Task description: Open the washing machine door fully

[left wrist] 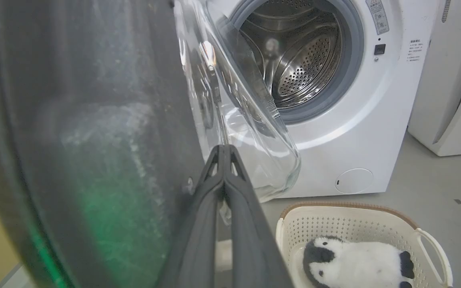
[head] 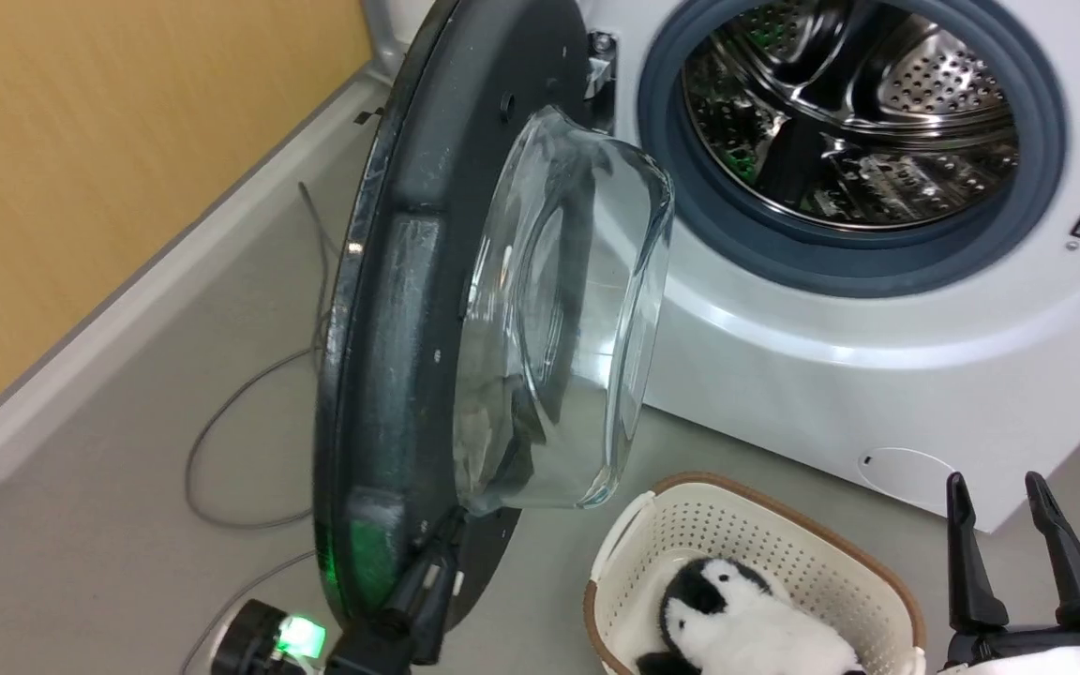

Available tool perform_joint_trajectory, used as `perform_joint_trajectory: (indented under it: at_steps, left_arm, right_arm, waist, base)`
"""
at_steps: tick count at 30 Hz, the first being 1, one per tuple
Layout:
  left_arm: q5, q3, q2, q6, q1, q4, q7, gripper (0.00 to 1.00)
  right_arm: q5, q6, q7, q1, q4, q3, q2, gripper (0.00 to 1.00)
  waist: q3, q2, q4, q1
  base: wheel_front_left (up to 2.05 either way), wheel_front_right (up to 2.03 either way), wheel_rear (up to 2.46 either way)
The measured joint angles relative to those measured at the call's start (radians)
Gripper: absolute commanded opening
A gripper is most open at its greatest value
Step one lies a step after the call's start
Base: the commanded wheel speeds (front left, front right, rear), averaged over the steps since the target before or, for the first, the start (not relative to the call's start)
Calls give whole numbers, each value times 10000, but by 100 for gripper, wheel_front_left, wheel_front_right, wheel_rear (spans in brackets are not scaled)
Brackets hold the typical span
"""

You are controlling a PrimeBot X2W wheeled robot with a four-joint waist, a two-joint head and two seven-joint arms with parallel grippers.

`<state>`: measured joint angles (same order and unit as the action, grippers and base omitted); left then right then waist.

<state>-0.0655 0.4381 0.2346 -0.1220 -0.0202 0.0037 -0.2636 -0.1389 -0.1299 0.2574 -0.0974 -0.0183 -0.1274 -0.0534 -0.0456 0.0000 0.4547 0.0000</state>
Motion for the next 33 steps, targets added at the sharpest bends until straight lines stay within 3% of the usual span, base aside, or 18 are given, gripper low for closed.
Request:
perform_joint_trajectory:
  at_steps: [19, 33]
  left_arm:
    - [-1016, -2441, -92, -199, 589, 719, 0, 0]
    - [-1381, -4886, -913, -54, 2078, 1848, 0, 0]
  right_arm:
    - [447, 0, 0, 148, -63, -12, 2, 100]
    - [1087, 0, 0, 639, -249, 67, 4, 100]
  waist:
    - [-524, 0, 741, 1]
    - [-1438, 0, 719, 1]
  base:
    - [0, 0, 0]
    - [0, 0, 0]
